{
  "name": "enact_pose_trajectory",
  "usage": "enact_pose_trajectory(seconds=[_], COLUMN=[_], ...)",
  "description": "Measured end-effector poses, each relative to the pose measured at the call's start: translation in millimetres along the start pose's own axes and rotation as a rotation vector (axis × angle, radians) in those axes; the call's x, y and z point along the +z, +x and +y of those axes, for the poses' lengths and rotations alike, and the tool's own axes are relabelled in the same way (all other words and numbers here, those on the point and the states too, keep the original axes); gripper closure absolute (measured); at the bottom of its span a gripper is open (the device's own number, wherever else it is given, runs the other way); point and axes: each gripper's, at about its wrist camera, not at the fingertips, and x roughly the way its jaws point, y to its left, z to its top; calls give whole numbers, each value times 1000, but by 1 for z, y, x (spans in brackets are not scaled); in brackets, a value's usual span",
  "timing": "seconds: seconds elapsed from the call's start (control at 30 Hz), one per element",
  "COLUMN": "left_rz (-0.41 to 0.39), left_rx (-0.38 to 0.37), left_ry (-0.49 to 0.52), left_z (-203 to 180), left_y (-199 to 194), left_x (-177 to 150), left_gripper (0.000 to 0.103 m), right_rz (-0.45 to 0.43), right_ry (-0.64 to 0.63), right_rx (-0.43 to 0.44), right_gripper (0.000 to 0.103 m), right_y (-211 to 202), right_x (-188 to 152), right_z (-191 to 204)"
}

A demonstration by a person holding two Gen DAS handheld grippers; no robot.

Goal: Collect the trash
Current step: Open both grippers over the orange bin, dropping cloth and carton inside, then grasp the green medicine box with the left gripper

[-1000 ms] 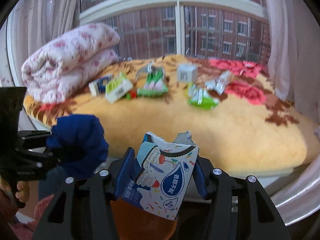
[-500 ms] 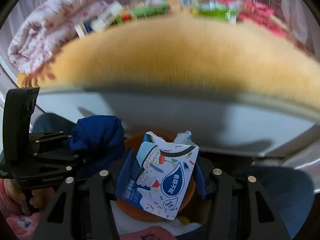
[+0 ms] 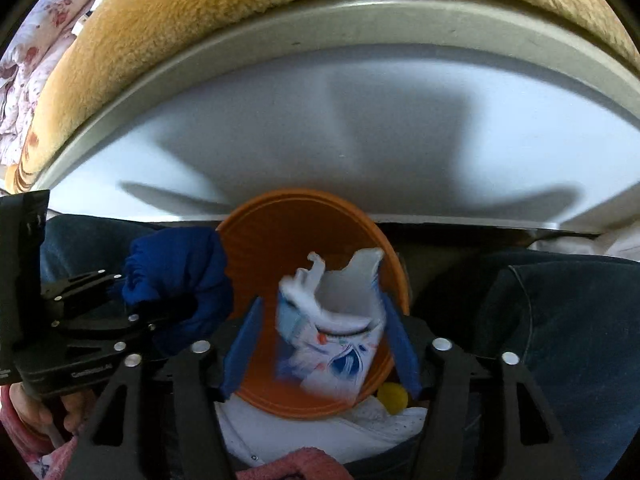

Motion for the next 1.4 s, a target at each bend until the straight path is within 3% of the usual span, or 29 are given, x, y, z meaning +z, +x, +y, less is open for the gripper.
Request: enact_pose_trajectory(seconds=[0.17, 0.63, 0.93, 1.17, 1.27, 1.4], left_rz=[-29, -24, -88, -324, -455, -531], left_rx=[20, 38, 42, 21, 15, 1], left_ry=[-5, -21, 14, 45, 52, -1], left_z=[4, 7, -1, -5, 4, 23], left_y=[8, 7, -19, -105, -150, -181], left_x=[2, 3, 0, 19, 43, 82], left_gripper=[25, 21, 21, 21, 16, 14], right_rz=[-16, -44, -109, -268, -334, -375], right_ry=[1, 24, -10, -64, -88, -107], right_rx=[-13, -17, -31, -12, -5, -10], right_gripper=[29, 28, 28, 25, 24, 24], right_y=[-6, -11, -34, -94, -117, -129], right_x=[3, 4, 5, 15, 20, 20], right_z=[-3, -12, -8, 4, 8, 13])
